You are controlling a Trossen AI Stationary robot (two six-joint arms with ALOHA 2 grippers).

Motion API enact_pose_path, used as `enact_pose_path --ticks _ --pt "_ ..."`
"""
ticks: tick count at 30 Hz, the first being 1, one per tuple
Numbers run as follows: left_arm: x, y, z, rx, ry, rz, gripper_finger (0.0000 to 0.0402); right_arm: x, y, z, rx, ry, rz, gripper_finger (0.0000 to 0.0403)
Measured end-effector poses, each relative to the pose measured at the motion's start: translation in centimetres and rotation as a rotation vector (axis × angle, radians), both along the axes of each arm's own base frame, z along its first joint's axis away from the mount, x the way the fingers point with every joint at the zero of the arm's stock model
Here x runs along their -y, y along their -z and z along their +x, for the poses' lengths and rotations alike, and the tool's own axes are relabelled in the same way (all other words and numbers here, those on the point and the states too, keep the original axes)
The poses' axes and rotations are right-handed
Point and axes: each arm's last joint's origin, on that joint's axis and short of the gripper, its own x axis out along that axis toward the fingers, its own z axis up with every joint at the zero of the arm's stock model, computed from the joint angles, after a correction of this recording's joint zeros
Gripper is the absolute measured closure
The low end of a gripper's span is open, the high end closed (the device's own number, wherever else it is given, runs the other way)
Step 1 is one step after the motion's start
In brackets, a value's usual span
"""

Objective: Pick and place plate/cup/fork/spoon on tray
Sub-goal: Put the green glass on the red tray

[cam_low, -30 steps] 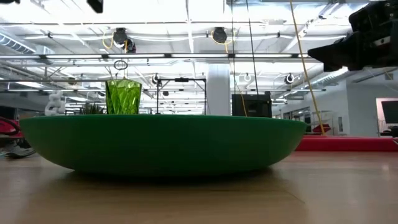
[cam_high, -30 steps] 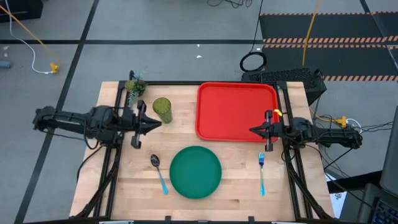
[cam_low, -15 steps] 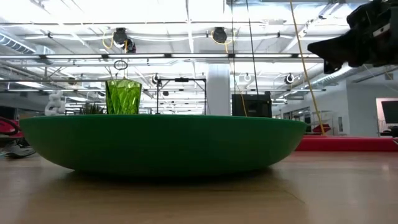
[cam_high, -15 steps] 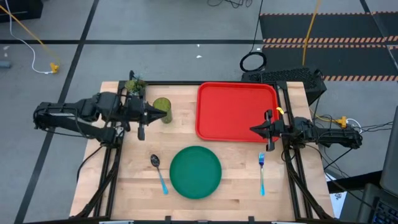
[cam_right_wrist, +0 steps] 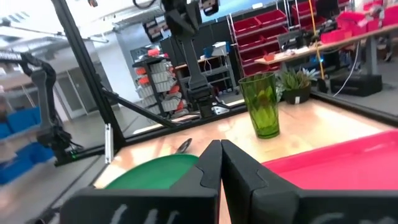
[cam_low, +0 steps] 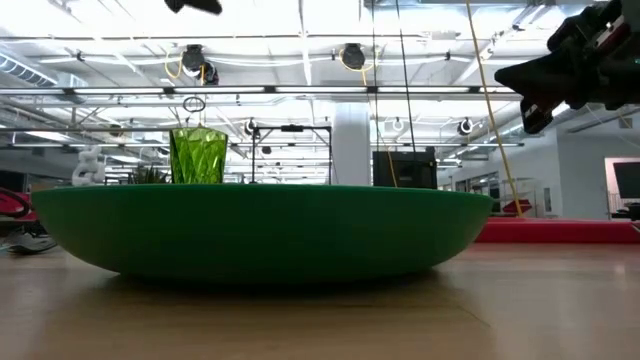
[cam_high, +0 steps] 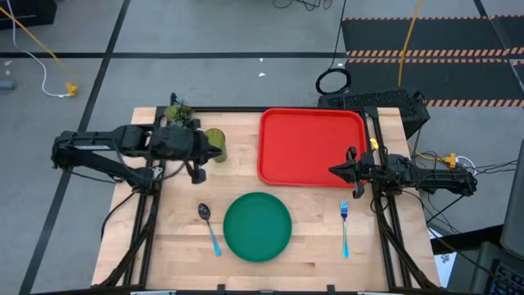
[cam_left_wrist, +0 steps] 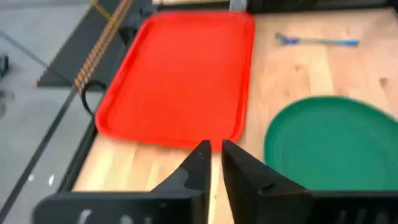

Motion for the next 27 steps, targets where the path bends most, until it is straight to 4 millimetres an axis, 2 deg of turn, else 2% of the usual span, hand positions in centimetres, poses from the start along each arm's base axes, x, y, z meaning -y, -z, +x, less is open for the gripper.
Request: enact_pose_path --ticks 8,13,18,27 --pt "-0.6 2.3 1.9 -0.161 -0.024 0.008 0.024 0.0 0.0 0.0 0.0 -0.003 0.029 0.0403" --pt "-1.1 3.8 3.0 -0.276 -0.019 0.037 0.0192 0.0 0.0 0.0 0.0 -0.002 0.029 0.0403" --pt "-2.3 5.2 3.6 -0.394 -0.102 0.099 0.0167 0.0 0.0 0.0 0.0 -0.002 0.029 0.0403" --pt "-5.2 7.1 3.9 -0.54 -0.236 0.066 0.0163 0.0 0.0 0.0 0.0 -0.003 0.029 0.0403"
